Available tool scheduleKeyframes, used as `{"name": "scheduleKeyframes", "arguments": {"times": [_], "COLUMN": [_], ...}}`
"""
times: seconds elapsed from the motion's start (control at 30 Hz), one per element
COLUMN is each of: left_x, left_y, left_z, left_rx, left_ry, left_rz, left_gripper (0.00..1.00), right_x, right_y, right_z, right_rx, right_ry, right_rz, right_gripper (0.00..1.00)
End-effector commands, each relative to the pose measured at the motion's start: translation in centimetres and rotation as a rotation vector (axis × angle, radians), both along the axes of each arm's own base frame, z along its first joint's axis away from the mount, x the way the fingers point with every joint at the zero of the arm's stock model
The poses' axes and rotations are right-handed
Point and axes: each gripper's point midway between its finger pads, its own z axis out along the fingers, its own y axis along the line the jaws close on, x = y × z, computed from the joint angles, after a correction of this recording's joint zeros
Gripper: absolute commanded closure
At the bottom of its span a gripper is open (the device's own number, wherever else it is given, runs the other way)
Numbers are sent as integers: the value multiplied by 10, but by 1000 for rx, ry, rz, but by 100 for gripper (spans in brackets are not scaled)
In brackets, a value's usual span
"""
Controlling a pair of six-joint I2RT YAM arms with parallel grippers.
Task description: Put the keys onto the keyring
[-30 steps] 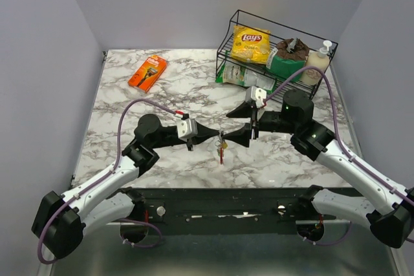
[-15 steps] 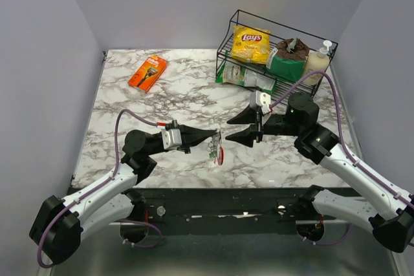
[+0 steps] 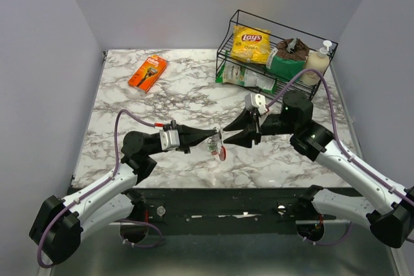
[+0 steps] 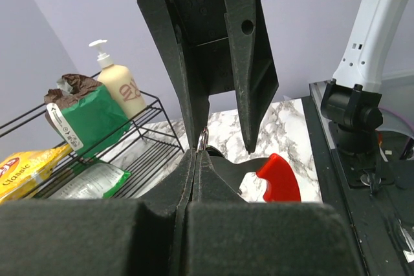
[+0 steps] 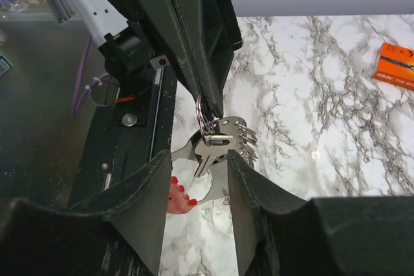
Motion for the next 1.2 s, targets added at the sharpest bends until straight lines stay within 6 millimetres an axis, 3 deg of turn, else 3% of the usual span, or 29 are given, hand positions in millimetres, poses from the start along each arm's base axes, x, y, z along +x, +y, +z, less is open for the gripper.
{"name": "scheduleKeyframes", "arguments": {"times": [0.0, 0.3, 0.67, 0.97, 1.17], "left_x": [-8, -8, -8, -8, -10], "left_y": [2, 0, 1, 3, 4], "left_z": [14, 13, 15, 17, 20], "left_rx": [-33, -25, -30, -42, -50], "left_ry": [-52, -43, -48, -62, -75], "left_rz": [-23, -35, -33, -19, -21], "left_gripper": [100, 100, 100, 100, 100], "right_x": [4, 7, 4, 4, 4], "right_y": [0, 1, 5, 3, 4], "right_z": [25, 34, 25, 16, 9], "right_rx": [54, 91, 70, 48, 36], "right_ry": [-51, -68, -37, -38, -28], "right_rz": [-19, -40, 7, 2, 4], "right_gripper": [52, 53, 87, 99, 99]}}
